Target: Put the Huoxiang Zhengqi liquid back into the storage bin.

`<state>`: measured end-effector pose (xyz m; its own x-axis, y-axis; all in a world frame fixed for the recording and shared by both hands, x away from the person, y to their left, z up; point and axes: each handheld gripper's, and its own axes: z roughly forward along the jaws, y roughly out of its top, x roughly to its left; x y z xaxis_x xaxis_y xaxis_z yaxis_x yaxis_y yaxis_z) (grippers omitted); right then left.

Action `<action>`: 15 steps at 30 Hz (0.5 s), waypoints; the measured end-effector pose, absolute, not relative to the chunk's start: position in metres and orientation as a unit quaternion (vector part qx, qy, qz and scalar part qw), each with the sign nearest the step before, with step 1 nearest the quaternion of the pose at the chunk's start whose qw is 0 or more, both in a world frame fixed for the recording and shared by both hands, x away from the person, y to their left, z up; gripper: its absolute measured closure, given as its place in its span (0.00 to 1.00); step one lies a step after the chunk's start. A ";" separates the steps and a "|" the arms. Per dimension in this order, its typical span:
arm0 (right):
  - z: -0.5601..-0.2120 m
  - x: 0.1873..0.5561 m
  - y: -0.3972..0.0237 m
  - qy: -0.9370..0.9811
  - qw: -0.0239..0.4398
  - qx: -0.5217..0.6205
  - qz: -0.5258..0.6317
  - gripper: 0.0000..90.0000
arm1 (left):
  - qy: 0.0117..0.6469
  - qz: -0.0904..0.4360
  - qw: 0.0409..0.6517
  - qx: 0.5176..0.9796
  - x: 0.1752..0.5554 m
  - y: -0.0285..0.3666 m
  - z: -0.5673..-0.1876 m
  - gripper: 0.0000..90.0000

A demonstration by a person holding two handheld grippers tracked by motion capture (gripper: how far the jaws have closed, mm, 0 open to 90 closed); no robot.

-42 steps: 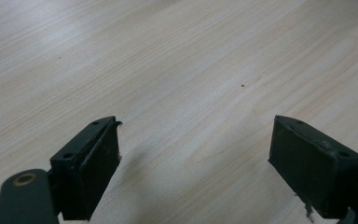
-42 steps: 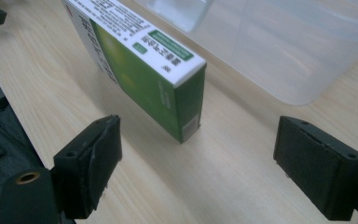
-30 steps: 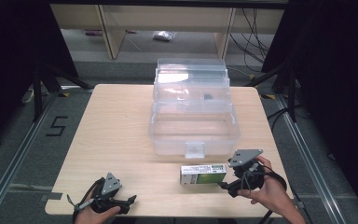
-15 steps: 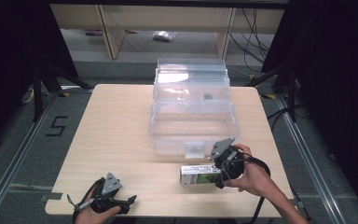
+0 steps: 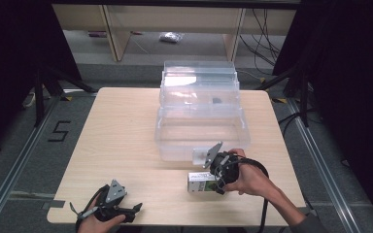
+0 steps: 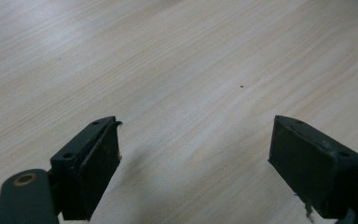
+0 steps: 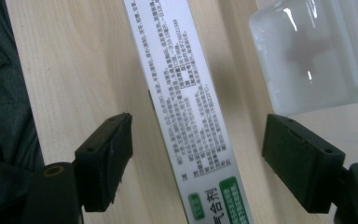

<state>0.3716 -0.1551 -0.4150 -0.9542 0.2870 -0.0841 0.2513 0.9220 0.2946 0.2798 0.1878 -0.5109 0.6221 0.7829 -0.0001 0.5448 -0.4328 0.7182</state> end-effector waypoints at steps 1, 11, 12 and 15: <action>-0.416 0.373 -0.154 0.980 0.063 0.125 0.140 0.32 | 0.398 0.170 0.347 0.832 0.280 0.189 -0.511 0.17; -0.423 0.375 -0.146 0.986 0.059 0.123 0.102 0.43 | 0.401 0.170 0.349 0.830 0.280 0.188 -0.511 0.17; -0.424 0.374 -0.145 0.985 0.054 0.129 0.103 0.44 | 0.398 0.169 0.345 0.833 0.280 0.189 -0.511 0.17; -0.427 0.377 -0.143 0.990 0.055 0.096 0.091 0.50 | 0.401 0.170 0.349 0.830 0.280 0.188 -0.511 0.17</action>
